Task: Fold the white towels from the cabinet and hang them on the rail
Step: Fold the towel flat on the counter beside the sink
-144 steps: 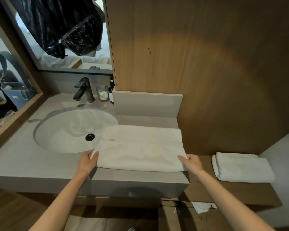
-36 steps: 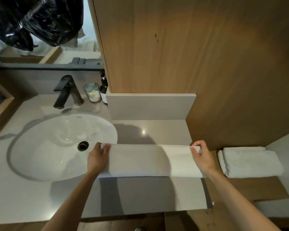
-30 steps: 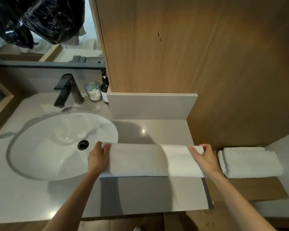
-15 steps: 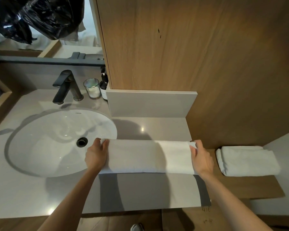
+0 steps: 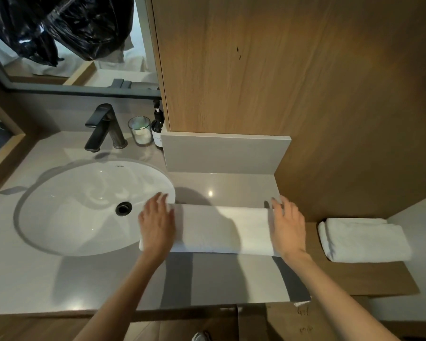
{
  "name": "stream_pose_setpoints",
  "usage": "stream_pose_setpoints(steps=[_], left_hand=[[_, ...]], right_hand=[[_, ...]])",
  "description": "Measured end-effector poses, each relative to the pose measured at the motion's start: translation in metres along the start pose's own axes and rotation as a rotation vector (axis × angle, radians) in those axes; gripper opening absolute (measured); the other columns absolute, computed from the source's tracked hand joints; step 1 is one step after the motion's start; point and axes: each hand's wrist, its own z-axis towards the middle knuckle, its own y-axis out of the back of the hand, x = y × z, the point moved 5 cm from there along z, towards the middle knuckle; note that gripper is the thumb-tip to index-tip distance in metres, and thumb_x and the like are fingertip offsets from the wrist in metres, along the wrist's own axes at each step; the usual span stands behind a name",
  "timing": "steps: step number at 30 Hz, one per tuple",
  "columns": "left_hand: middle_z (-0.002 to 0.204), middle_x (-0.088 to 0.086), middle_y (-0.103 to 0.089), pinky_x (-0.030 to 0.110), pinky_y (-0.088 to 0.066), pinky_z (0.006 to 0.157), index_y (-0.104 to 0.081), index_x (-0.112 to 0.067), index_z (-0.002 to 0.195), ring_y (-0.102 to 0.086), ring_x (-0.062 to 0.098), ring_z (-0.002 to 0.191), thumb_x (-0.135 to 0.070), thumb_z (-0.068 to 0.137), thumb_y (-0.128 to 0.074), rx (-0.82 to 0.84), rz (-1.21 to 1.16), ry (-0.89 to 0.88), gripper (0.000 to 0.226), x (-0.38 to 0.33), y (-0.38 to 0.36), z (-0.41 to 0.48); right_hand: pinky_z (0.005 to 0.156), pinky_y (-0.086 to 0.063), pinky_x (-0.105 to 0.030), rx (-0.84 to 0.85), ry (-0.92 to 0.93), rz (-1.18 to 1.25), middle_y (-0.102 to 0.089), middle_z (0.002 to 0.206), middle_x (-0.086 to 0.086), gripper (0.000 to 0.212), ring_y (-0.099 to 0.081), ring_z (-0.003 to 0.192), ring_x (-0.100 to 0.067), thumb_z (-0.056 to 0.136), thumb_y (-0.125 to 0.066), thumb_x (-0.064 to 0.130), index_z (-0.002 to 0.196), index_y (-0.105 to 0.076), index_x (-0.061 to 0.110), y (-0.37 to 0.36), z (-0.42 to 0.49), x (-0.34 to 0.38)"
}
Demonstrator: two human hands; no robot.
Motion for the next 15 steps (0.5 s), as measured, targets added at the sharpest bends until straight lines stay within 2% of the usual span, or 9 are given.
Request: stream_pose_setpoints(steps=[2,3,5,6,8,9,12,13,15], left_hand=[[0.135,0.013,-0.056,0.052,-0.041,0.1,-0.055,-0.008,0.13,-0.053,0.033,0.124,-0.025,0.094,-0.039,0.062,-0.055,-0.186,0.043,-0.039,-0.01,-0.014],[0.142,0.011,-0.05,0.053,-0.033,0.107,-0.05,-0.01,0.137,-0.046,0.031,0.132,-0.029,0.095,-0.03,0.15,-0.073,-0.251,0.05,-0.058,-0.018,-0.022],[0.16,0.006,-0.012,0.05,-0.006,0.118,-0.015,-0.016,0.151,-0.009,0.026,0.147,-0.041,0.093,-0.003,0.339,0.027,-0.329,0.065,-0.081,-0.037,-0.036],[0.159,0.002,0.01,0.048,0.006,0.119,0.005,-0.019,0.15,0.012,0.022,0.146,-0.048,0.086,0.011,0.418,0.097,-0.333,0.07,-0.082,-0.046,-0.041],[0.153,-0.002,0.031,0.047,0.017,0.116,0.023,-0.023,0.145,0.03,0.02,0.14,-0.059,0.074,0.031,0.501,0.197,-0.323,0.08,-0.078,-0.057,-0.046],[0.152,-0.003,0.033,0.047,0.018,0.116,0.024,-0.025,0.146,0.032,0.02,0.14,-0.061,0.07,0.039,0.497,0.221,-0.326,0.085,-0.076,-0.058,-0.046],[0.155,-0.004,0.029,0.046,0.017,0.116,0.017,-0.029,0.15,0.03,0.021,0.141,-0.058,0.07,0.041,0.48,0.238,-0.305,0.089,-0.072,-0.055,-0.043],[0.157,-0.004,0.026,0.047,0.015,0.117,0.012,-0.031,0.151,0.029,0.021,0.142,-0.059,0.075,0.035,0.477,0.23,-0.285,0.084,-0.07,-0.055,-0.042],[0.159,-0.005,0.02,0.047,0.012,0.118,0.003,-0.036,0.152,0.024,0.02,0.144,-0.06,0.083,0.019,0.471,0.207,-0.254,0.075,-0.066,-0.053,-0.038]], right_hand=[[0.116,-0.024,-0.041,0.045,0.113,0.123,-0.04,0.15,-0.01,0.051,-0.036,0.138,-0.031,0.093,-0.055,0.01,0.143,-0.043,0.011,-0.001,-0.004,0.037],[0.12,-0.014,-0.04,0.108,0.152,0.167,-0.032,0.155,-0.006,0.051,-0.027,0.144,-0.028,0.098,-0.048,0.014,0.148,-0.036,0.014,-0.008,-0.009,0.057],[0.121,0.001,-0.042,0.207,0.218,0.156,-0.013,0.161,-0.001,0.059,-0.011,0.149,-0.025,0.1,-0.045,0.021,0.154,-0.021,0.02,-0.026,-0.019,0.093],[0.118,0.002,-0.046,0.242,0.239,0.114,-0.01,0.16,-0.002,0.064,-0.011,0.149,-0.026,0.098,-0.051,0.028,0.153,-0.02,0.021,-0.036,-0.024,0.106],[0.115,-0.001,-0.053,0.304,0.229,0.03,-0.014,0.161,-0.005,0.075,-0.01,0.148,-0.029,0.091,-0.058,0.042,0.153,-0.021,0.023,-0.057,-0.031,0.115],[0.115,0.002,-0.053,0.32,0.225,0.002,-0.008,0.162,-0.003,0.074,-0.005,0.148,-0.029,0.094,-0.05,0.047,0.155,-0.014,0.025,-0.062,-0.032,0.113],[0.113,0.018,-0.049,0.308,0.24,-0.024,0.015,0.16,0.008,0.061,0.014,0.148,-0.024,0.094,0.0,0.058,0.151,0.012,0.04,-0.062,-0.024,0.101],[0.112,0.021,-0.049,0.315,0.255,-0.033,0.019,0.16,0.01,0.062,0.018,0.148,-0.023,0.09,0.008,0.062,0.148,0.017,0.044,-0.06,-0.022,0.098],[0.111,0.024,-0.05,0.337,0.257,-0.047,0.021,0.159,0.012,0.064,0.019,0.147,-0.024,0.086,0.007,0.069,0.146,0.02,0.048,-0.055,-0.016,0.089]])
